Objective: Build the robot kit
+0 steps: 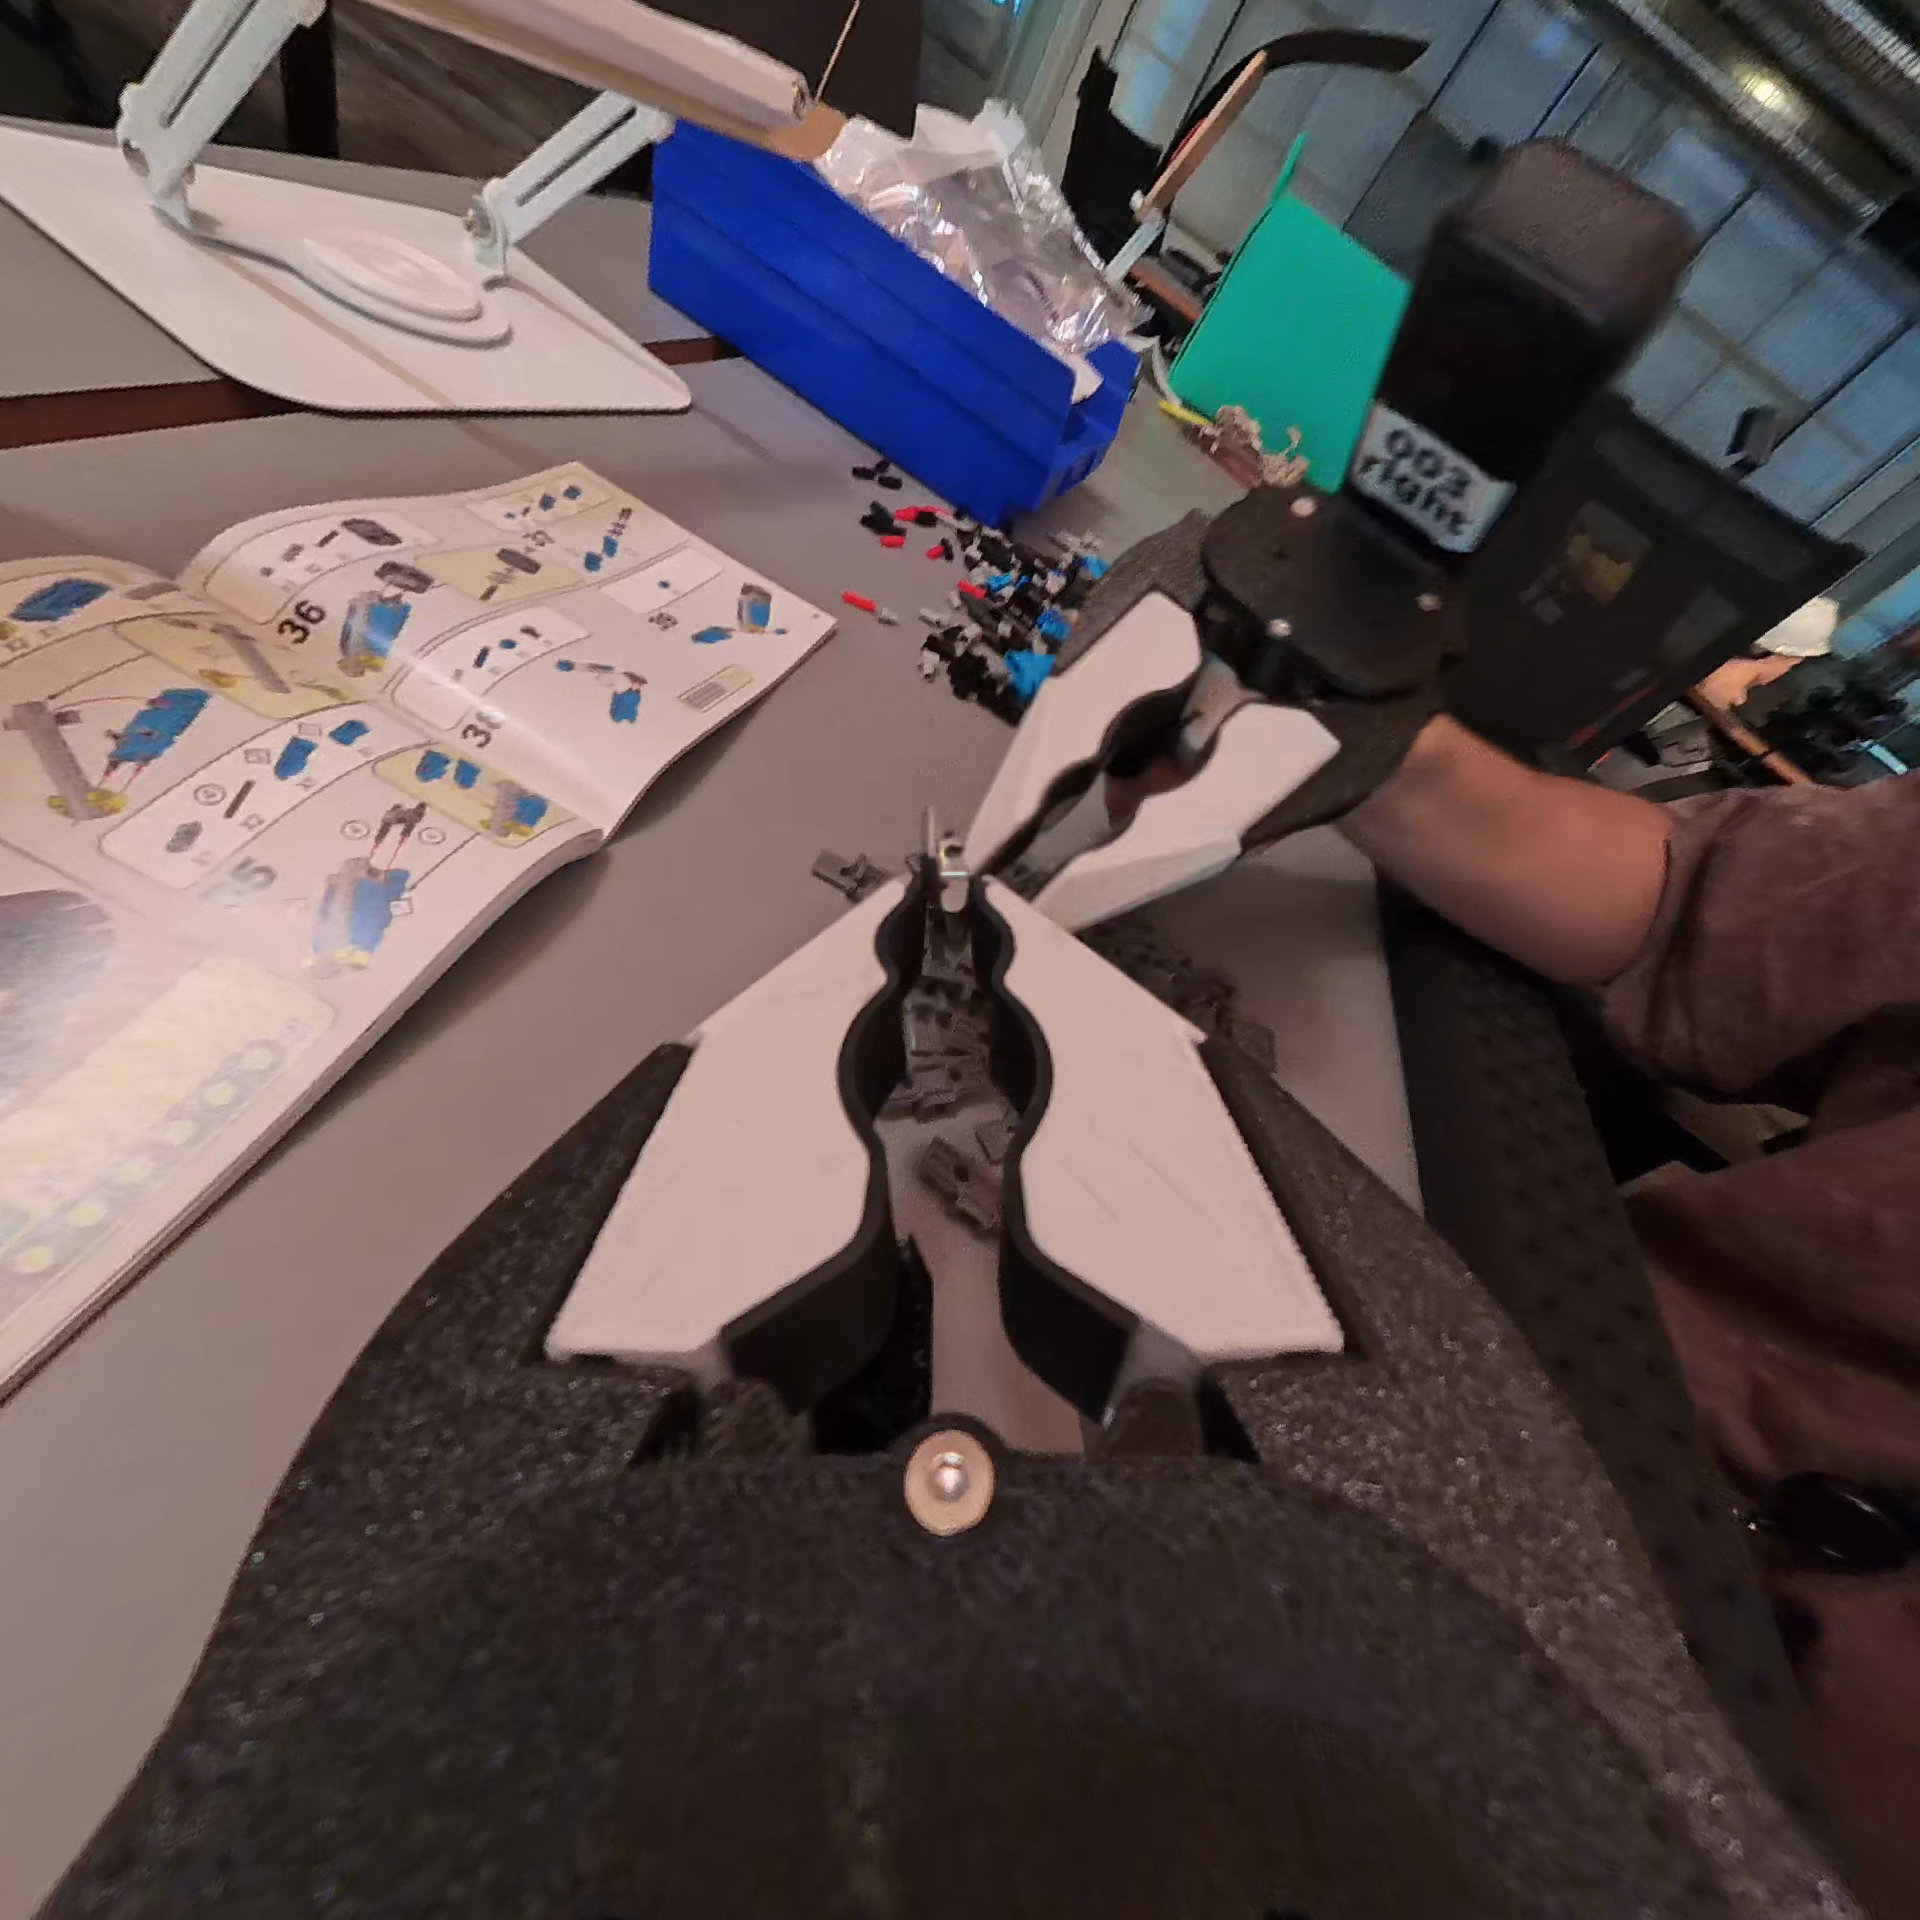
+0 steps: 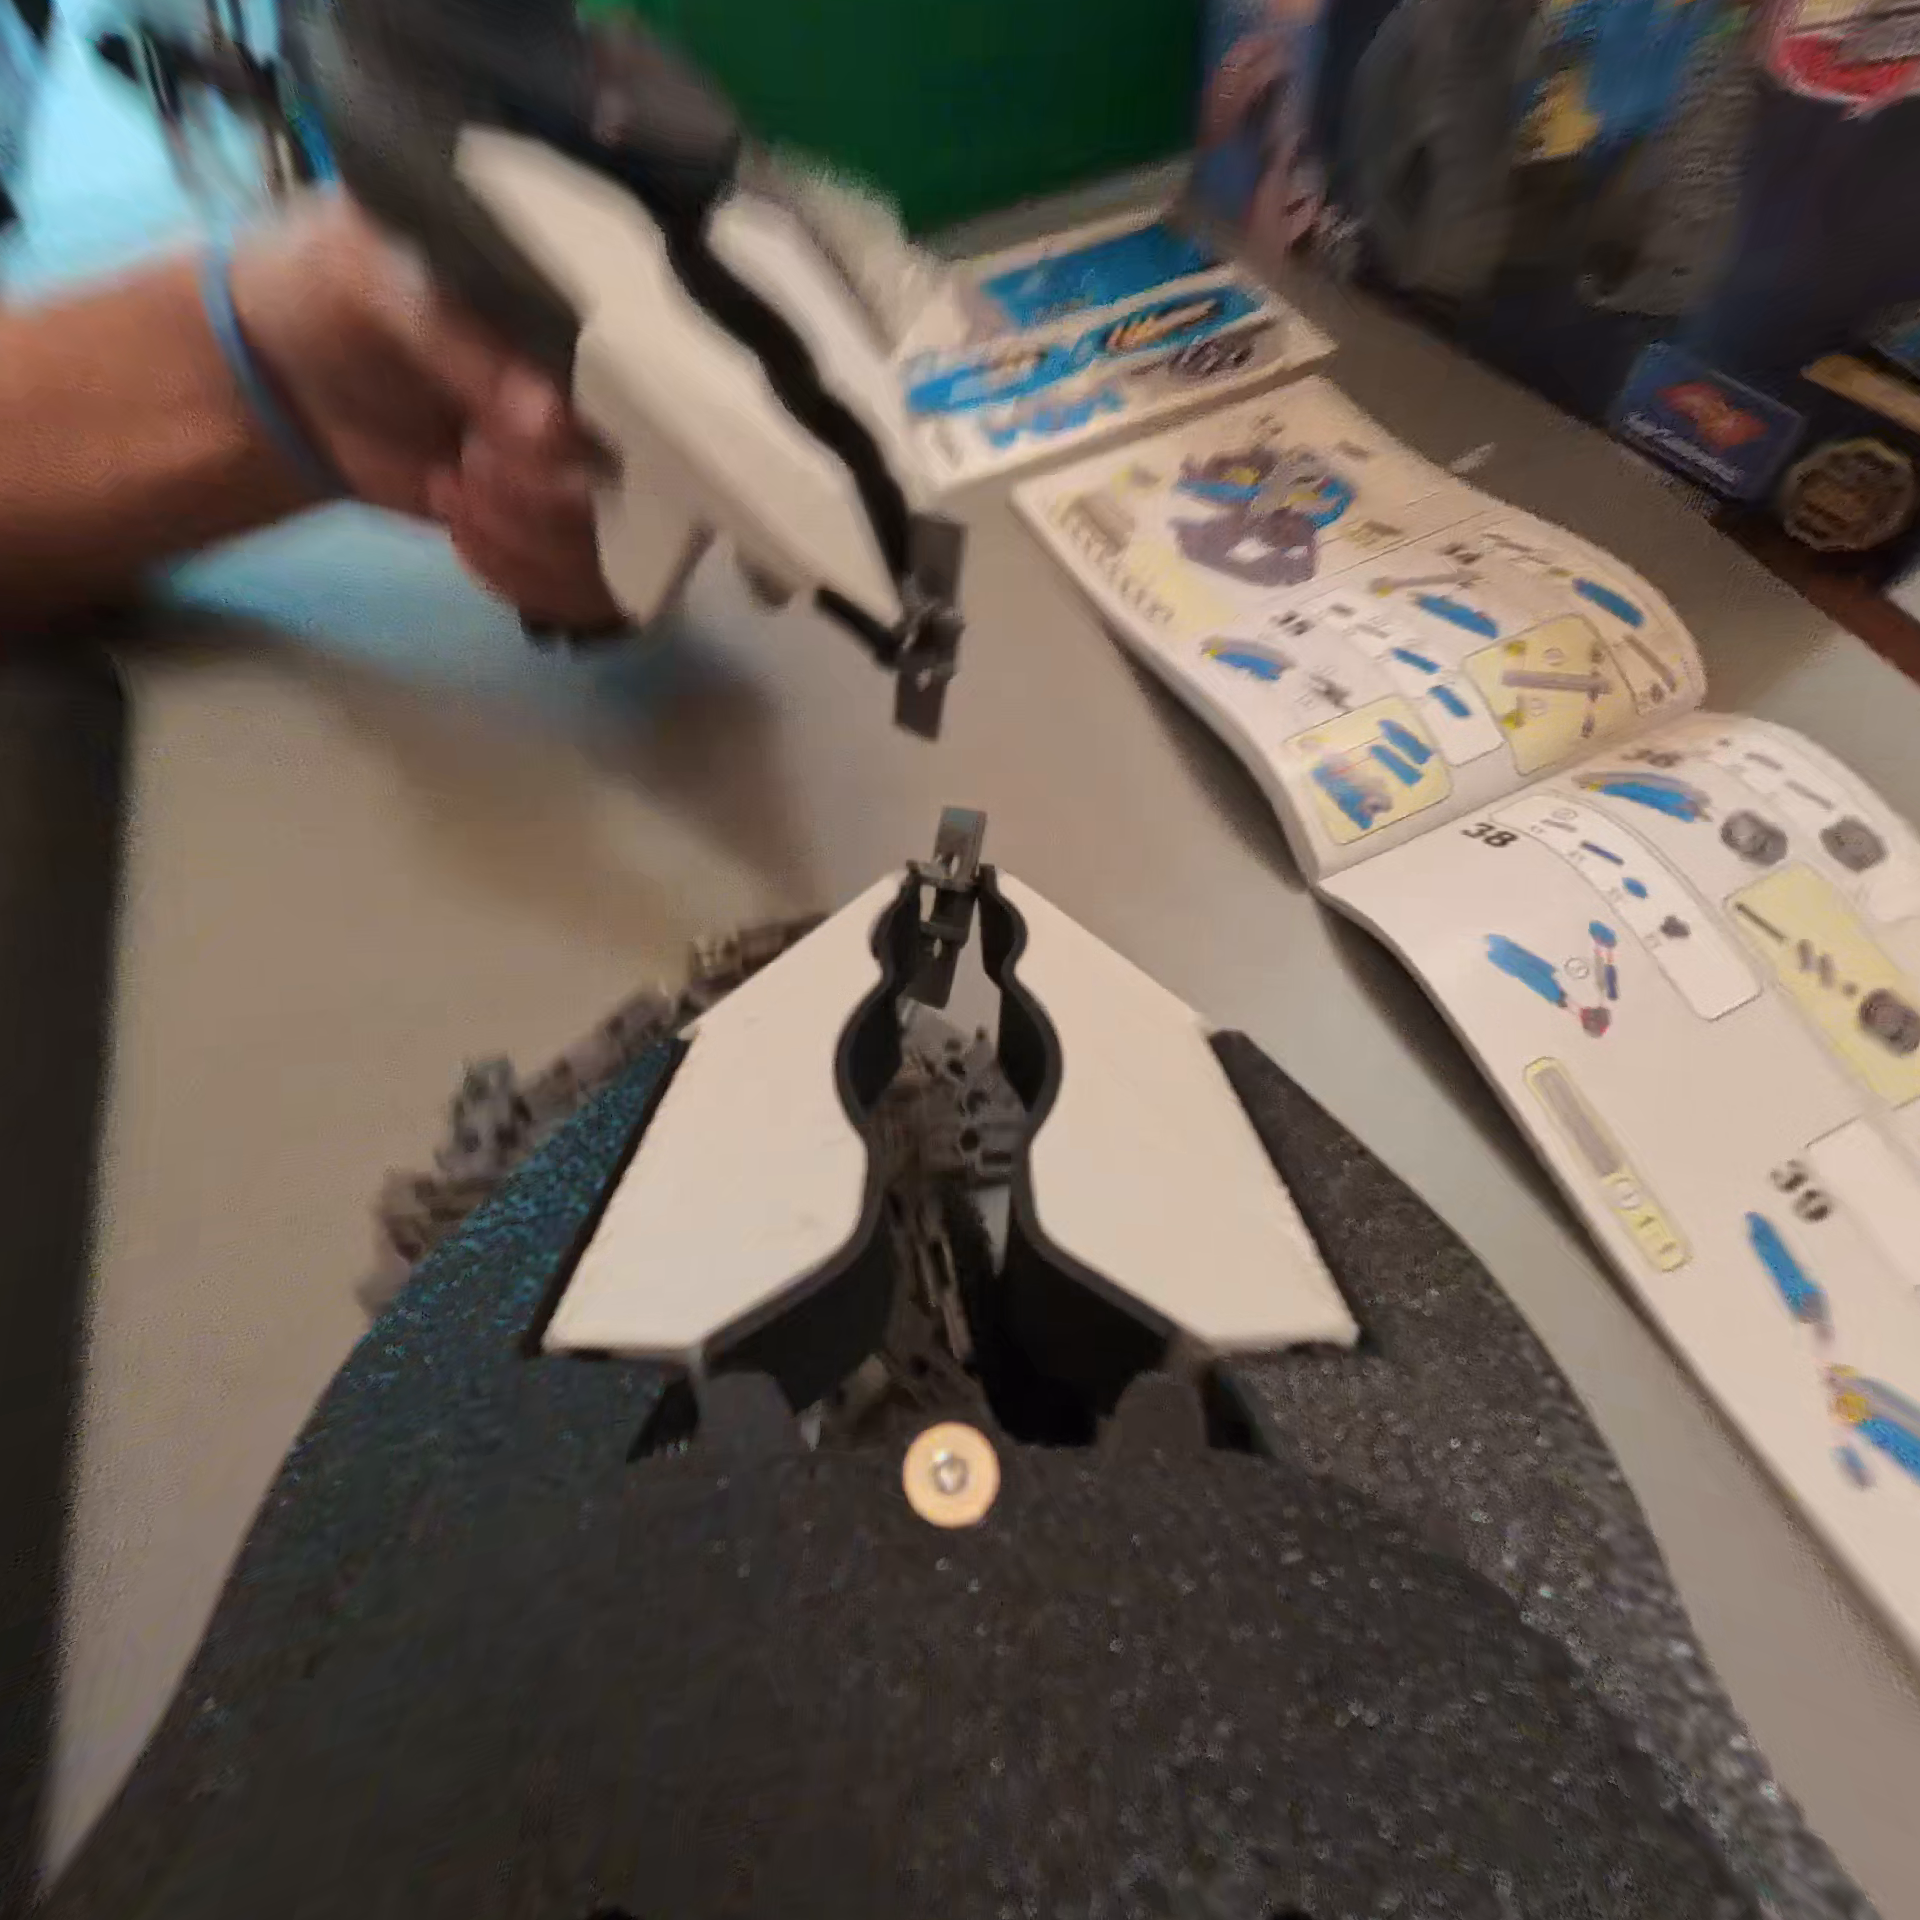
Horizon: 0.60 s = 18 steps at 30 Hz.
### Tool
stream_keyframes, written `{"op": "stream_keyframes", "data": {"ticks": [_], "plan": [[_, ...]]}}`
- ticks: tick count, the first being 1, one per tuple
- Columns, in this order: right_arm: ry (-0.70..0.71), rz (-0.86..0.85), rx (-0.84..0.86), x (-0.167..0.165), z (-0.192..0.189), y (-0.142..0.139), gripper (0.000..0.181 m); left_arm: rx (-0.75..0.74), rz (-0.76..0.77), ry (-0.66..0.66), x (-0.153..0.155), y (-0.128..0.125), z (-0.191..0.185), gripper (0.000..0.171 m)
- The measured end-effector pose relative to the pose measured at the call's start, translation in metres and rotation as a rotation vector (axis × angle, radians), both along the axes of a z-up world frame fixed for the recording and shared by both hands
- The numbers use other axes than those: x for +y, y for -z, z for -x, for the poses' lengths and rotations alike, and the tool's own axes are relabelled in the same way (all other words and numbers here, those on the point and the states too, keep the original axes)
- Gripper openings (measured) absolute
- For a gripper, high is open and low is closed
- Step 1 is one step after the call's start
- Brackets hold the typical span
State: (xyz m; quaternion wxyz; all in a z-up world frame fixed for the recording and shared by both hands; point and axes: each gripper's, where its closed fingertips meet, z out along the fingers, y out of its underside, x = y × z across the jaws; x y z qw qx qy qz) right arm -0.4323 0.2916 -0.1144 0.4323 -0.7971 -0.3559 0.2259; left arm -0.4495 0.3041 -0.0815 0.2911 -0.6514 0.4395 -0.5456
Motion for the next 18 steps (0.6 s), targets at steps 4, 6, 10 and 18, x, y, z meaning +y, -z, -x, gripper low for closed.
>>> {"op": "stream_keyframes", "data": {"ticks": [4, 6, 10, 18], "plan": [[-0.22, 0.102, -0.122, -0.026, 0.018, 0.023, 0.011, 0.106, -0.017, 0.057, -0.01, 0.018, 0.001, 0.008], [-0.335, 0.188, -0.062, -0.041, 0.036, 0.024, 0.011, 0.142, -0.014, 0.069, -0.011, 0.025, 0.002, 0.008], [-0.639, 0.415, -0.011, -0.114, 0.065, 0.025, 0.011, 0.157, -0.004, 0.087, -0.011, 0.027, 0.007, 0.008], [-0.679, 0.279, -0.213, -0.131, 0.074, 0.044, 0.025, 0.172, 0.023, 0.12, -0.012, 0.031, 0.013, 0.008]]}}
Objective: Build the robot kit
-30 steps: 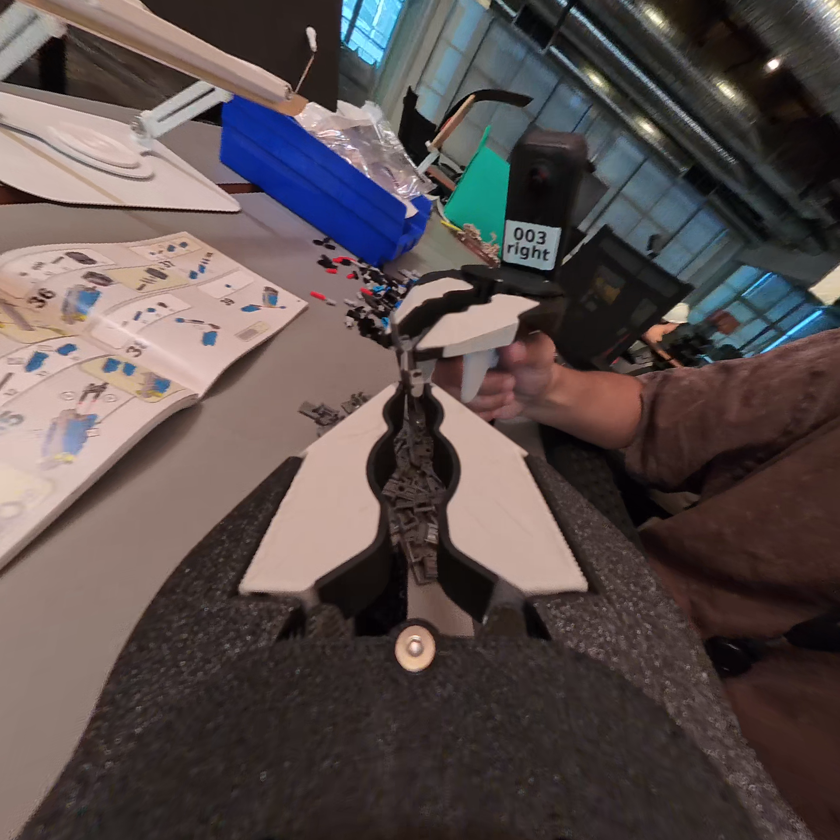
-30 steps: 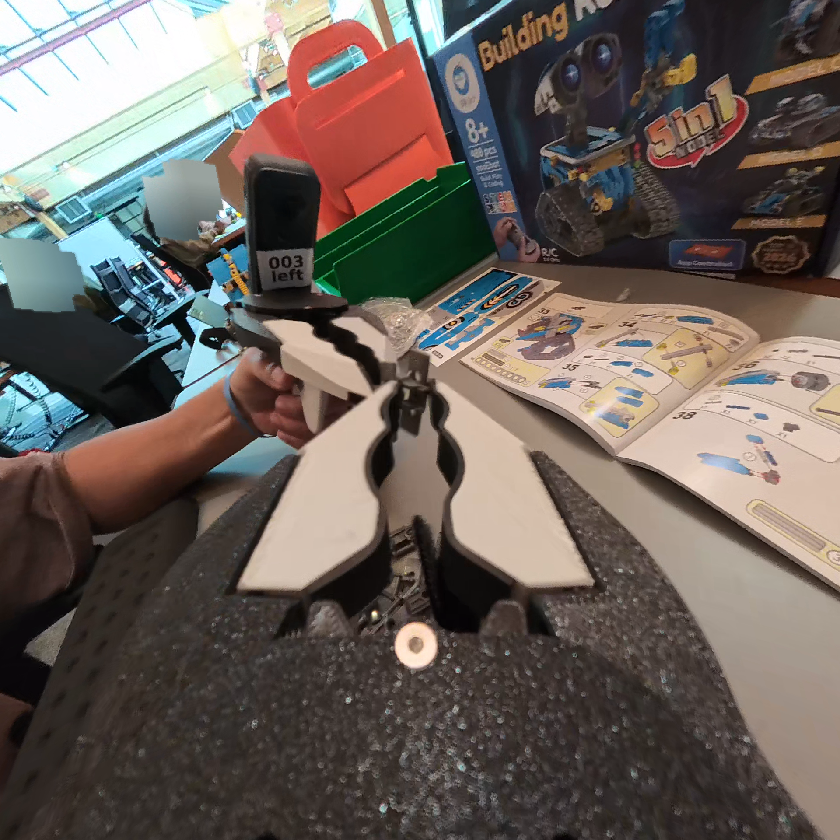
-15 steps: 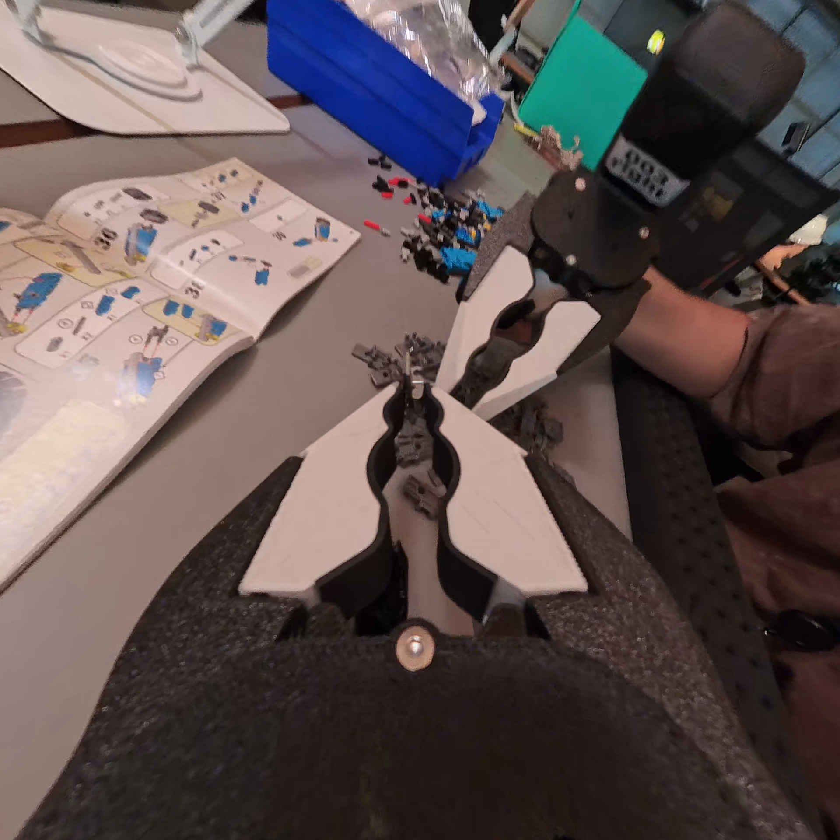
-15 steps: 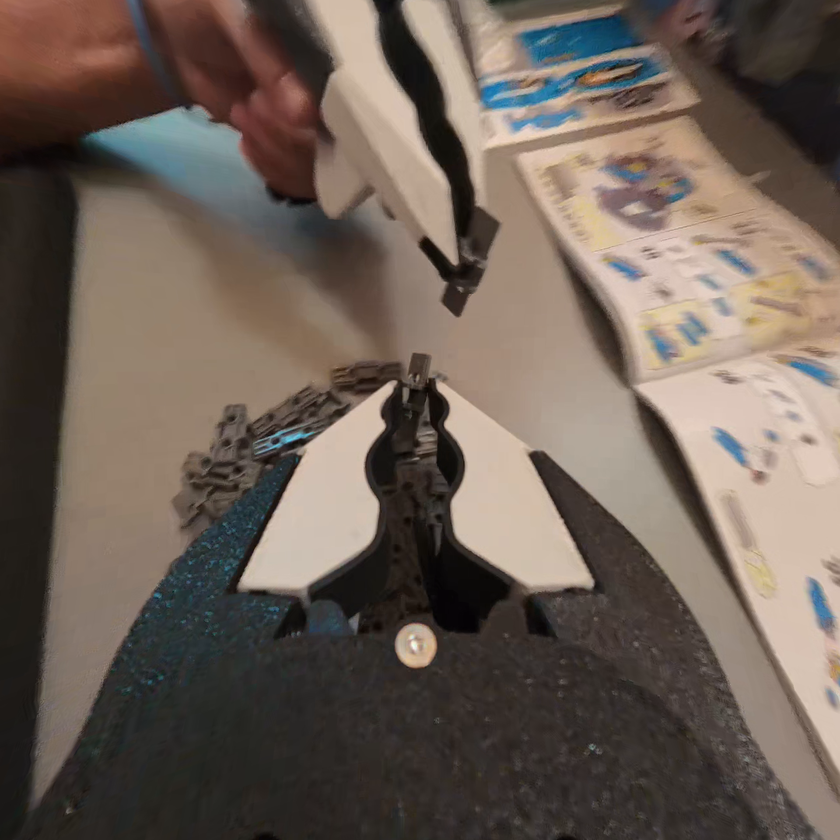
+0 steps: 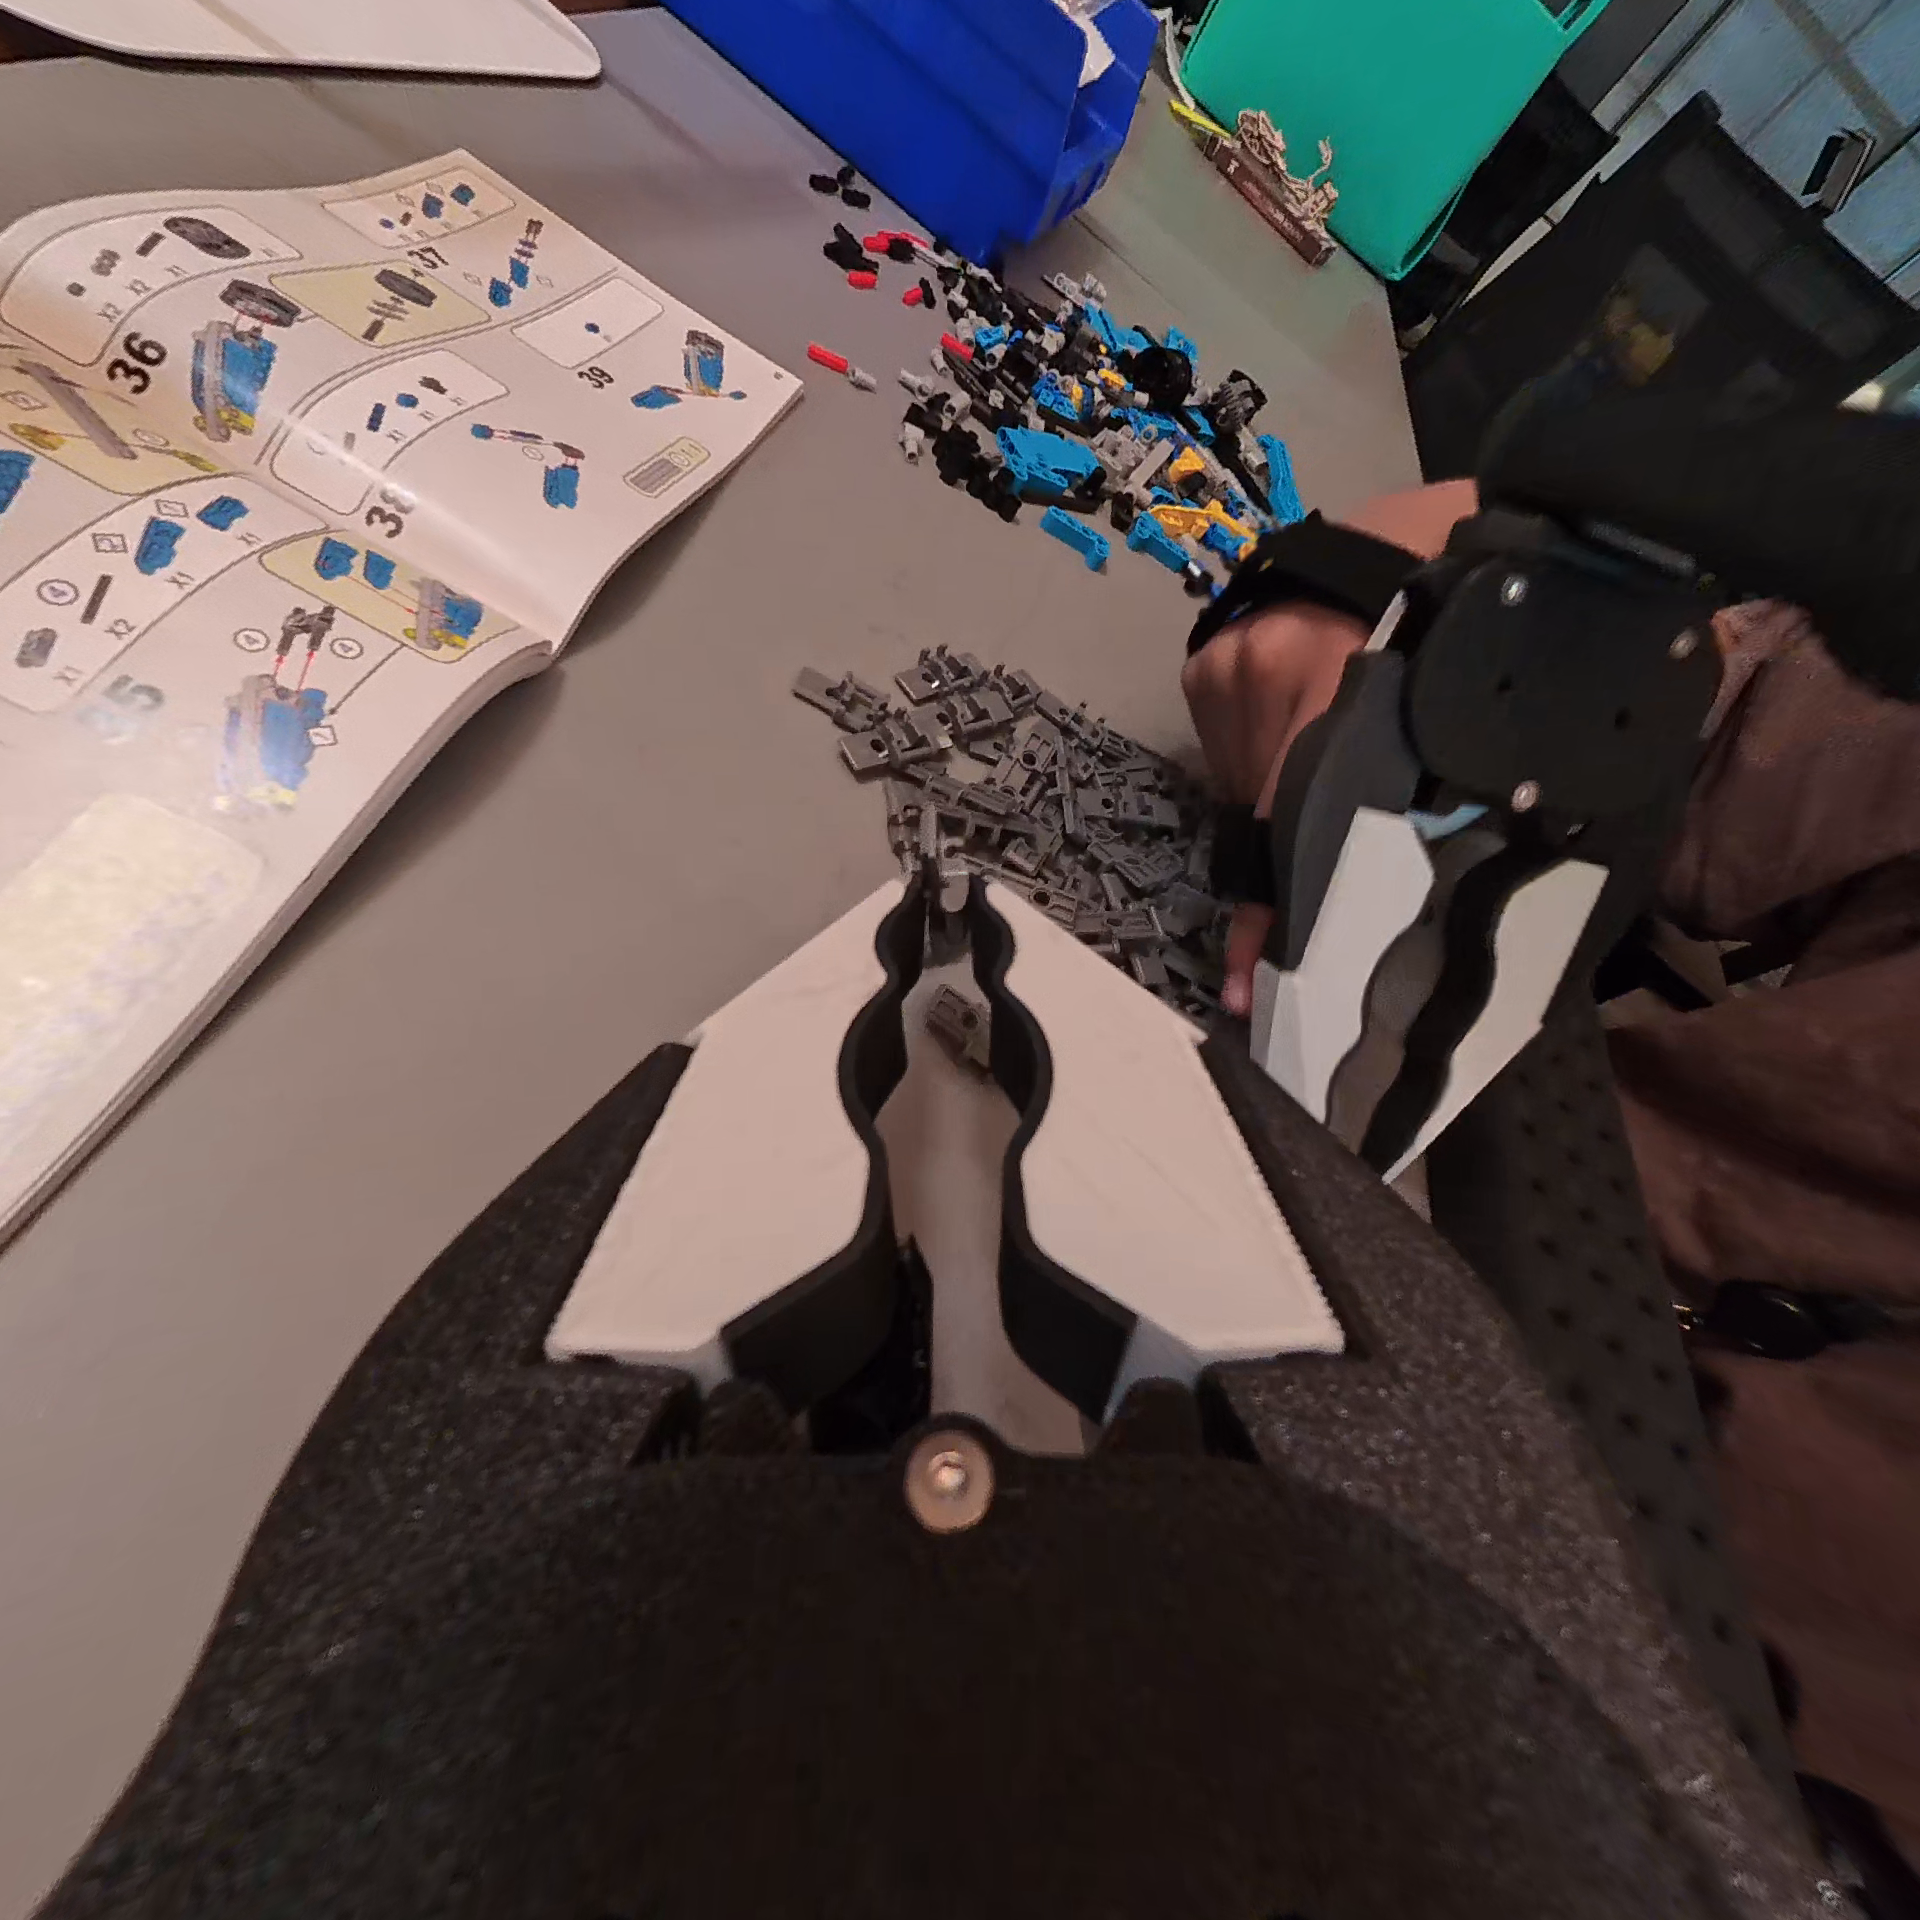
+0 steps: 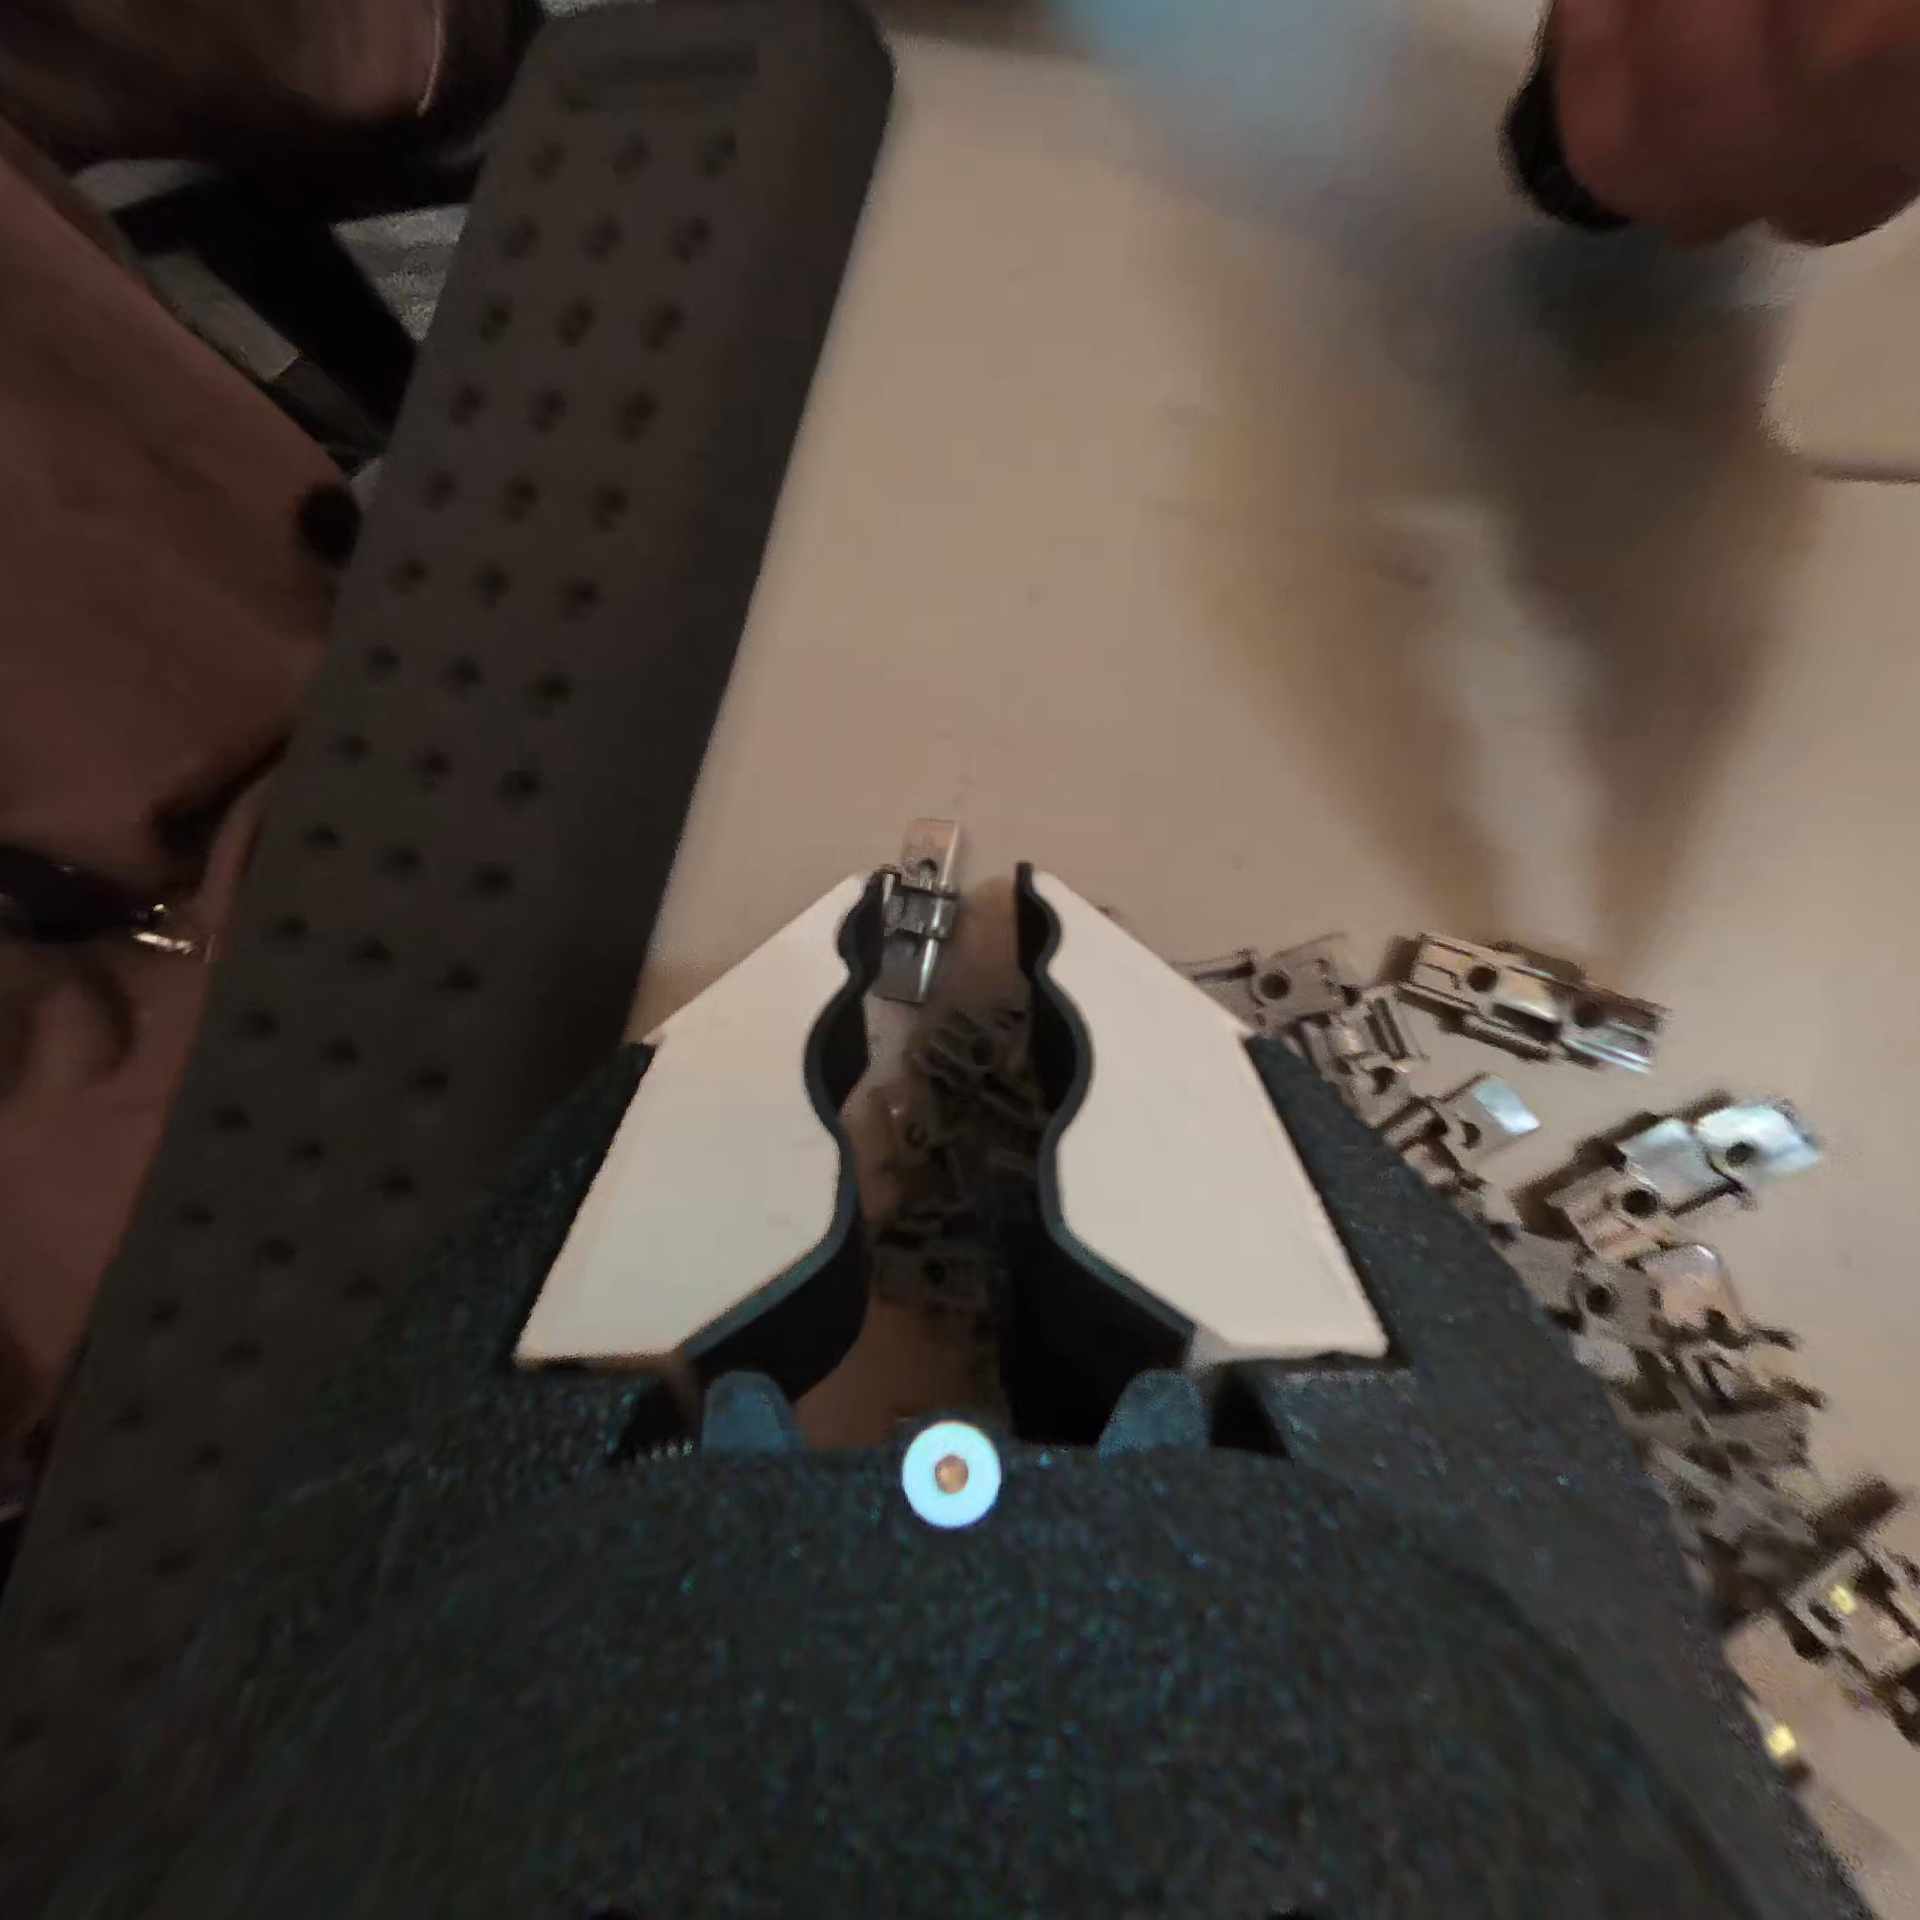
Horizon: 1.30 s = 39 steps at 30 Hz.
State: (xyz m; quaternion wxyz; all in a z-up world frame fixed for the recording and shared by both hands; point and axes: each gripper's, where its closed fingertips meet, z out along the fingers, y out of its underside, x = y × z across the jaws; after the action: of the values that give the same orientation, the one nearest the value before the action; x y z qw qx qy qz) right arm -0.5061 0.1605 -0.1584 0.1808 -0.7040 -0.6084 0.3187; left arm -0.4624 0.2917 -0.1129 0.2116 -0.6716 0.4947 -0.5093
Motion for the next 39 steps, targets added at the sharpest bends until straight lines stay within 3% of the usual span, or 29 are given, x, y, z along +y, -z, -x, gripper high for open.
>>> {"op": "stream_keyframes", "data": {"ticks": [2, 5, 9, 13, 17, 21, 32, 39], "plan": [[0.059, -0.051, 0.022, 0.006, -0.004, -0.012, 0.031, 0.001, -0.006, 0.001, 0.0, 0.0, 0.0, 0.008], [0.135, -0.142, 0.055, 0.001, -0.012, -0.03, 0.026, 0.001, -0.01, -0.005, 0.002, -0.001, 0.002, 0.008], [0.189, -0.151, 0.032, -0.025, -0.012, -0.023, 0.023, 0.015, 0.004, 0.038, -0.007, -0.01, 0.011, 0.008], [0.226, -0.118, -0.014, -0.038, -0.011, -0.007, 0.023, 0.139, 0.111, 0.17, -0.053, -0.009, 0.028, 0.008], [0.256, -0.115, -0.082, -0.031, -0.014, 0.011, 0.025, 0.273, 0.162, 0.27, -0.1, 0.013, 0.039, 0.008], [0.286, -0.121, -0.053, -0.023, -0.011, 0.008, 0.028, 0.384, 0.177, 0.291, -0.122, 0.038, 0.046, 0.008], [0.333, -0.335, -0.03, -0.003, 0.0, 0.003, 0.03, 0.365, 0.468, 0.187, -0.136, 0.036, 0.051, 0.008], [0.29, -0.317, -0.004, -0.001, 0.006, 0.007, 0.024, 0.306, 0.583, 0.118, -0.132, 0.028, 0.057, 0.008]]}}
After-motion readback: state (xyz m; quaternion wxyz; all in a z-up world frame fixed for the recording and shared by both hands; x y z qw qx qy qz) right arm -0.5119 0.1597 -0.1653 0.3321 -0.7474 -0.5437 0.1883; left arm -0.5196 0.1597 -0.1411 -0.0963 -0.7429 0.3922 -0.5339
